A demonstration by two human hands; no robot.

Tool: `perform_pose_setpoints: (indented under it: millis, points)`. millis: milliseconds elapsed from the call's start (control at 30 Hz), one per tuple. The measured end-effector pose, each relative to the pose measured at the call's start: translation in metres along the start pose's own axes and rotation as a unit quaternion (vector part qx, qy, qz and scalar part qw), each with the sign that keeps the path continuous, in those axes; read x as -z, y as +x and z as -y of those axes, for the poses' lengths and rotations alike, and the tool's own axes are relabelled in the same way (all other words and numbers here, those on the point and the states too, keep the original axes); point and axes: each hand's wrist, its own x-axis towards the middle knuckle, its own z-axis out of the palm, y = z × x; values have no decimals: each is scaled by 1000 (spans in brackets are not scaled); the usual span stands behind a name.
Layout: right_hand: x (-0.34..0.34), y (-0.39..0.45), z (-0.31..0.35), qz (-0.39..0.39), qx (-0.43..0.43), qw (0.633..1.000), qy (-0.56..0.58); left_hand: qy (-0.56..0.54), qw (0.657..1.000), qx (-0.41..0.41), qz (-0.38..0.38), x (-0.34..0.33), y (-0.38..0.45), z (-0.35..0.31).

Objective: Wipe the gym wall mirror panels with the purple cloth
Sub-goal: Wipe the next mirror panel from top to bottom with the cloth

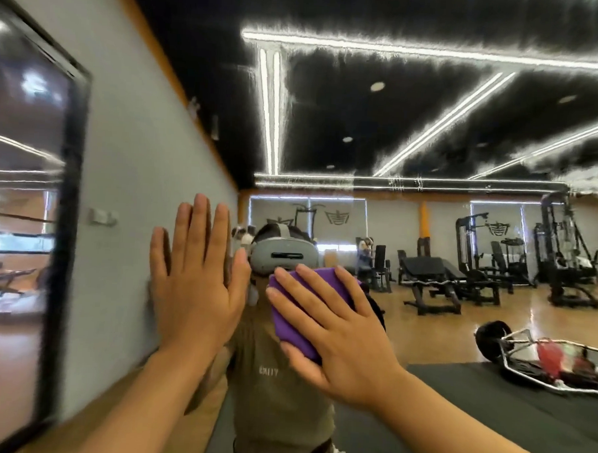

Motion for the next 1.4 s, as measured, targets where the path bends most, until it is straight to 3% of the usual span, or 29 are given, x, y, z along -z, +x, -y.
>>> perform_pose_setpoints:
  millis: [200, 300, 467, 533, 733, 1000, 1267, 1400]
  points:
    - [15, 32, -66, 18, 89, 995, -29, -12, 999, 41, -14, -4, 1, -13]
    - [28, 79, -111, -2, 33, 999, -13, -7, 997, 73, -22, -6, 2, -25]
    - [55, 150, -168, -41, -159, 986, 2, -31, 989, 144, -12, -5, 8, -55]
    - [53, 153, -168, -53, -174, 983, -4, -44, 985, 165, -12, -5, 12, -63]
    - [38, 77, -123, -58, -106, 993, -4, -40, 992, 116, -21, -6, 11, -65]
    - [22, -77, -61, 41, 29, 998, -35, -77, 995, 49, -38, -7, 14, -90]
    - [34, -48, -112, 73, 147, 985, -48, -47, 998, 5, -29, -15, 12, -103]
    - [46, 19, -162, 29, 47, 998, -22, -29, 999, 4, -34, -19, 10, -104]
